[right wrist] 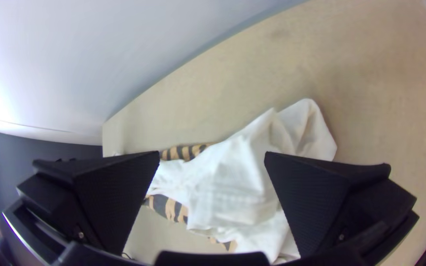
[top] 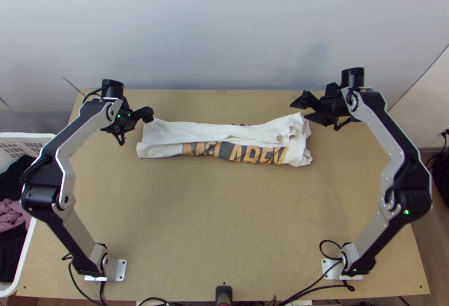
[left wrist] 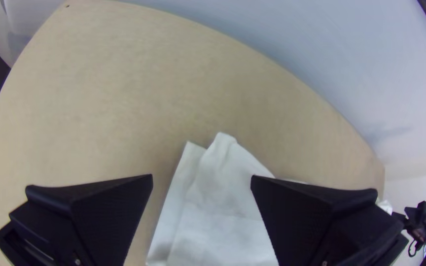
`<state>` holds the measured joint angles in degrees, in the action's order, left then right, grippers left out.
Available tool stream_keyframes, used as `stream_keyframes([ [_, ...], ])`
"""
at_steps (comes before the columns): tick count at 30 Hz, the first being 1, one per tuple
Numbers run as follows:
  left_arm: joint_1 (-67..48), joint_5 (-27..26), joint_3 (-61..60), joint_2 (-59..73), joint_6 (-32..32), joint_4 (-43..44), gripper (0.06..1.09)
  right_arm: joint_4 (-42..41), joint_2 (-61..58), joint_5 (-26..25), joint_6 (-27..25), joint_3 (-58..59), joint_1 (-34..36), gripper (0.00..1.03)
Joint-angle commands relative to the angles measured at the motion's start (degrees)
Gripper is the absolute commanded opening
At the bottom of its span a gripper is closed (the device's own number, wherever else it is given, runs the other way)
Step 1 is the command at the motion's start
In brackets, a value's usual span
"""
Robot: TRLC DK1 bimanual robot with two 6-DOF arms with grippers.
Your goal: Fold the t-shirt
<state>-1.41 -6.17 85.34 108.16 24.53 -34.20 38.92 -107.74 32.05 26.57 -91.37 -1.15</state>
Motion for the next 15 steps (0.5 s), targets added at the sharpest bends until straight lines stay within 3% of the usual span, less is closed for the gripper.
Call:
stream_keyframes([
  [1,-0.26,-0.15,-6.06,-2.69,-1.77,0.80,1.03,3.01,7.02,3.19,-0.55,0.76,-3.33,0.99],
  [13,-4.83,0.64,-3.51,2.85,-1.16,2.20,1.01,4.41,9.57,3.19,-2.31,2.95,-9.40,0.99],
  [15,-5.18,0.73,-2.81,3.64,-0.98,2.20,0.97,4.41,9.57,3.19,-2.31,2.95,-9.40,0.99],
])
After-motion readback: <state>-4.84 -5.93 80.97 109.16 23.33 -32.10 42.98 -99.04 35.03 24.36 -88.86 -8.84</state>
